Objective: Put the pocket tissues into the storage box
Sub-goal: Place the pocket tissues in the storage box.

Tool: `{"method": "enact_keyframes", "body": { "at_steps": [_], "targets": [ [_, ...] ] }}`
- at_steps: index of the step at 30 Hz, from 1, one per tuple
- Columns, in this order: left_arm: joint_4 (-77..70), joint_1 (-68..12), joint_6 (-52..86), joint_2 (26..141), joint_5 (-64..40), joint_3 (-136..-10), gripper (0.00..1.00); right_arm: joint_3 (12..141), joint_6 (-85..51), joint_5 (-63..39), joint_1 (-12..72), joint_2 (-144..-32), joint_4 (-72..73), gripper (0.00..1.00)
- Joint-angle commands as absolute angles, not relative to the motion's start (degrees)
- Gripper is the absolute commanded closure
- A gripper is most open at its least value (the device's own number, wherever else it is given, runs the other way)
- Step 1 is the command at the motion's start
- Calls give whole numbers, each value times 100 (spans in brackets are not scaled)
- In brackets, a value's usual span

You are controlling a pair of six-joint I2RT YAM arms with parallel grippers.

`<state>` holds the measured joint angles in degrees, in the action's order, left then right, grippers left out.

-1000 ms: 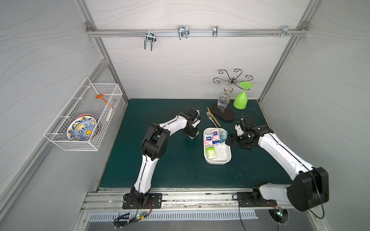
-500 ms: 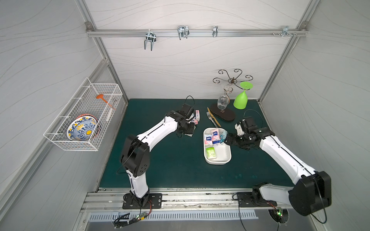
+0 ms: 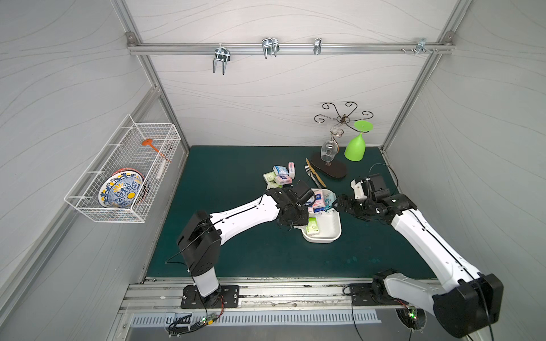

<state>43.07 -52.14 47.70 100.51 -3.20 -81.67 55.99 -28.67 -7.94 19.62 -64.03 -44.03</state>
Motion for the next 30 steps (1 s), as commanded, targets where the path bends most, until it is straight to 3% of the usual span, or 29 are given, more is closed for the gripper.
{"method": "enact_keyframes", "body": {
  "at_steps": [1, 21, 30],
  "targets": [
    [4284, -5274, 4962, 10386, -269, -8692, 55, 5730, -2861, -762, 1928, -6354, -4588, 5],
    [4818, -5326, 4817, 11555, -862, -9688, 51, 5735, -2701, -623, 1925, -6529, -4580, 5],
    [4876, -5327, 4870, 11510, -755, -9679, 37, 5713, -2679, -633, 1916, -6600, -4534, 5]
  ]
}}
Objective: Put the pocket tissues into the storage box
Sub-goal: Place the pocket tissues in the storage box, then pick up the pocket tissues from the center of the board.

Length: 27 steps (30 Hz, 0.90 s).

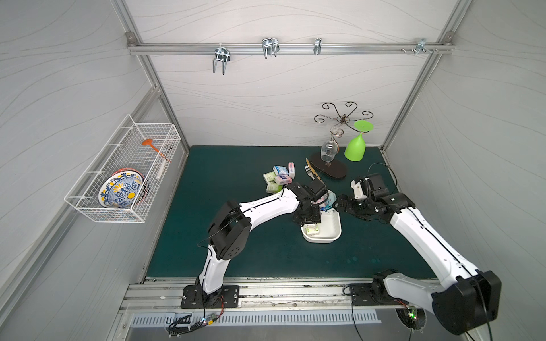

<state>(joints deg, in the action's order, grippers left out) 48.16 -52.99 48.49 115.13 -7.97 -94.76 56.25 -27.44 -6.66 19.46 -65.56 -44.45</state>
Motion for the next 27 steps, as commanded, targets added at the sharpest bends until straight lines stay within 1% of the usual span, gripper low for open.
{"method": "enact_keyframes", "body": {
  "at_steps": [1, 8, 13, 18, 23, 25, 27],
  "targets": [
    [4843, -5326, 4850, 11464, -750, -9660, 36, 5715, -2673, -633, 1916, -6608, -4535, 5],
    [4683, -5306, 4787, 11050, -587, -9494, 30, 5729, -2650, -668, 1914, -6678, -4561, 5],
    [4639, -5092, 4533, 10612, -382, -9416, 30, 5772, -2669, -694, 1916, -6795, -4553, 5],
    [4572, -4491, 3846, 10261, -356, -9318, 30, 5853, -2709, -725, 1925, -6916, -4526, 5],
    [4452, -3779, 2819, 10207, -449, -9126, 30, 5919, -2722, -779, 1924, -6988, -4464, 6],
    [4543, -3526, 2763, 10275, -242, -9098, 29, 5956, -2700, -838, 1920, -7046, -4425, 5],
    [4403, -3181, 3043, 10354, -330, -8934, 29, 5989, -2683, -861, 1922, -7129, -4374, 5]
  ]
}}
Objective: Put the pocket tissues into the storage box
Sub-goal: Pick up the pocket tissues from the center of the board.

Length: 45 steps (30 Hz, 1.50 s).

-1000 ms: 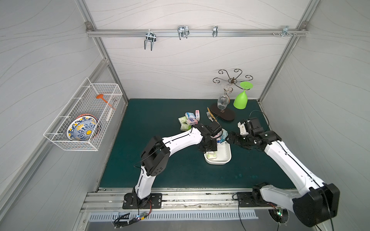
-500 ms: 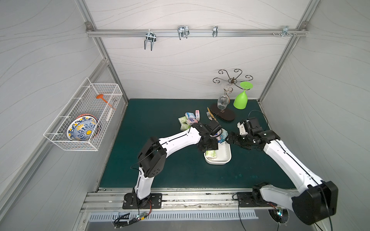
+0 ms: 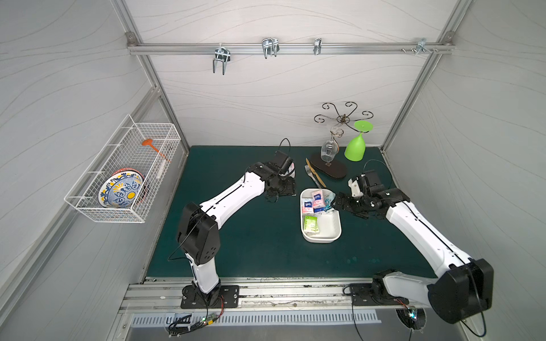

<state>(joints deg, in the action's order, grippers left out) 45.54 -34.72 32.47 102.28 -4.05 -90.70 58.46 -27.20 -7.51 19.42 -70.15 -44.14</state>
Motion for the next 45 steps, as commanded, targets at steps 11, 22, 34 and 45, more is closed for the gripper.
{"method": "enact_keyframes", "body": {
  "at_steps": [11, 22, 34, 45],
  "targets": [
    [3653, -2431, 6110, 11050, 225, -8854, 30, 6161, -2450, -865, 1923, -7712, -4274, 5],
    [3974, -2434, 8018, 12286, 406, -10095, 32, 6161, -2224, -854, 1893, -7906, -4184, 5],
    [4258, -2434, 8795, 12861, 314, -10483, 33, 6130, -2015, -905, 1671, -8031, -4111, 5],
    [4342, -2496, 8940, 13316, 0, -10796, 33, 6117, -1995, -976, 1532, -8080, -4060, 5]
  ]
}}
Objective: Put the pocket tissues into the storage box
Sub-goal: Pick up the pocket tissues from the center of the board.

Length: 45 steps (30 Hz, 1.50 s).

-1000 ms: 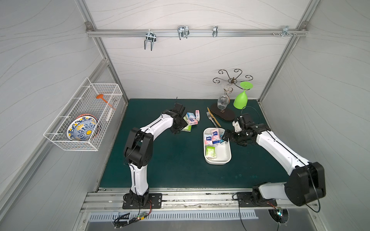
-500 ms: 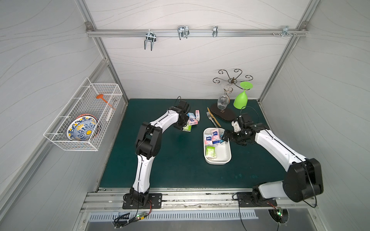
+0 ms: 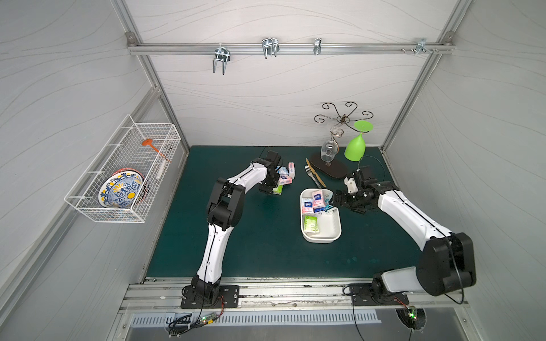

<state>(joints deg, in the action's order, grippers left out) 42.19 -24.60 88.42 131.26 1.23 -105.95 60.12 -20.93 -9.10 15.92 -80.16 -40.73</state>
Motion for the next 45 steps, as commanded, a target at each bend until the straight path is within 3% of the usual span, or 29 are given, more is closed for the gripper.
{"method": "enact_keyframes", "body": {
  "at_steps": [1, 4, 8, 10, 20, 30, 37, 45],
  "targets": [
    [4346, -2493, 8939, 13331, 0, -10791, 34, 6117, -1997, -971, 1529, -8080, -4053, 5],
    [4289, -2494, 8893, 13350, -16, -10747, 43, 6118, -1996, -960, 1511, -8068, -4061, 5],
    [4030, -2496, 8829, 13221, -24, -10516, 71, 6126, -2028, -949, 1503, -8051, -4080, 5],
    [3960, -2489, 8784, 13123, -8, -10322, 77, 6136, -2047, -964, 1503, -8034, -4074, 5],
    [3809, -2495, 7930, 12060, -14, -9236, 73, 6093, -2295, -1085, 1503, -7878, -4069, 6],
    [3886, -2568, 5928, 10462, -602, -7993, 73, 5850, -2517, -1082, 1672, -7614, -4111, 6],
    [4523, -3194, 4767, 9967, -969, -8221, 73, 5661, -2722, -1074, 1750, -7381, -4139, 6],
    [5007, -4358, 4197, 10558, -1254, -9177, 73, 5551, -2809, -975, 1760, -7190, -4210, 6]
  ]
}}
